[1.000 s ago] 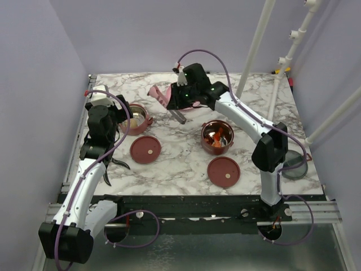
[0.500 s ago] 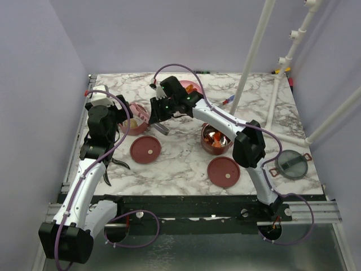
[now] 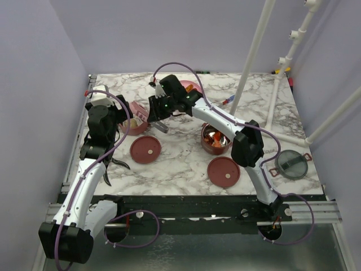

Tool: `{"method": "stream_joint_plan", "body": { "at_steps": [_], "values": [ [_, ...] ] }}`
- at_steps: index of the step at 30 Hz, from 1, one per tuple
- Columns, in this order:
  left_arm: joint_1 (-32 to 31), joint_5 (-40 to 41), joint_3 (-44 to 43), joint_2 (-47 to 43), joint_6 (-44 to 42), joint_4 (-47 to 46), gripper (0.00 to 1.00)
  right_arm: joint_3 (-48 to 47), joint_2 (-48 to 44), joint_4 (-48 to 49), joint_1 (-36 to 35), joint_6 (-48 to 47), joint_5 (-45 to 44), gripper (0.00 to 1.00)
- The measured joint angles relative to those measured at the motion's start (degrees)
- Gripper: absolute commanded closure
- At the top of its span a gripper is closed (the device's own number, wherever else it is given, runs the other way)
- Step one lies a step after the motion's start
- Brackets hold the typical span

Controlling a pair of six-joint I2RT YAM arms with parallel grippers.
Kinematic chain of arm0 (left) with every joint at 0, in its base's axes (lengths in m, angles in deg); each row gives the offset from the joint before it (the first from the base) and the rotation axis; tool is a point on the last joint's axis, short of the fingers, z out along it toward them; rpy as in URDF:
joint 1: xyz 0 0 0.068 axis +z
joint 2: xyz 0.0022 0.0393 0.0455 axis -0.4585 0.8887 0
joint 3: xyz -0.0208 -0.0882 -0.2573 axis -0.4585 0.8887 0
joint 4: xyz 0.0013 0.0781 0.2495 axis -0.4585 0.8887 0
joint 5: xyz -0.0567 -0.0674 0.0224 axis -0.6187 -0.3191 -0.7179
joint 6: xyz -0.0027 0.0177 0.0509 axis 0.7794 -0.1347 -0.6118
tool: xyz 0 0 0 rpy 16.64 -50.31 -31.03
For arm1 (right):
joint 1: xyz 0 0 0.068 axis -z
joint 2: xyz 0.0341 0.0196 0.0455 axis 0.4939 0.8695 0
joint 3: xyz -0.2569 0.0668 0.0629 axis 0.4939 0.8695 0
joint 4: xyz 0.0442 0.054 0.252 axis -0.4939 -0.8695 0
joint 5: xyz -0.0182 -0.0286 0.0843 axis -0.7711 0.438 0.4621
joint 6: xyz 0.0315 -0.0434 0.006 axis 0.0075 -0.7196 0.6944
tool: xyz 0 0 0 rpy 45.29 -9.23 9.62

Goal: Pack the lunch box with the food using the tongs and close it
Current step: Place the fake food in the packing box.

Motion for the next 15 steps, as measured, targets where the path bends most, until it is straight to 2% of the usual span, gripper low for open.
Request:
{"method": "stream_joint_plan", "body": {
  "at_steps": [9,15],
  "values": [
    [0.00,1.53,0.11,-0.39,-0.68,0.00,0.13,0.20,-1.09,-2.01,0.00,-2.29,-6.95,0.65],
    [0.00,3.56,0.87,-2.82,-0.92,-0.20,0.13,5.33,-9.62,-3.98,1.09,-3.93,-14.05,0.65]
  ]
}}
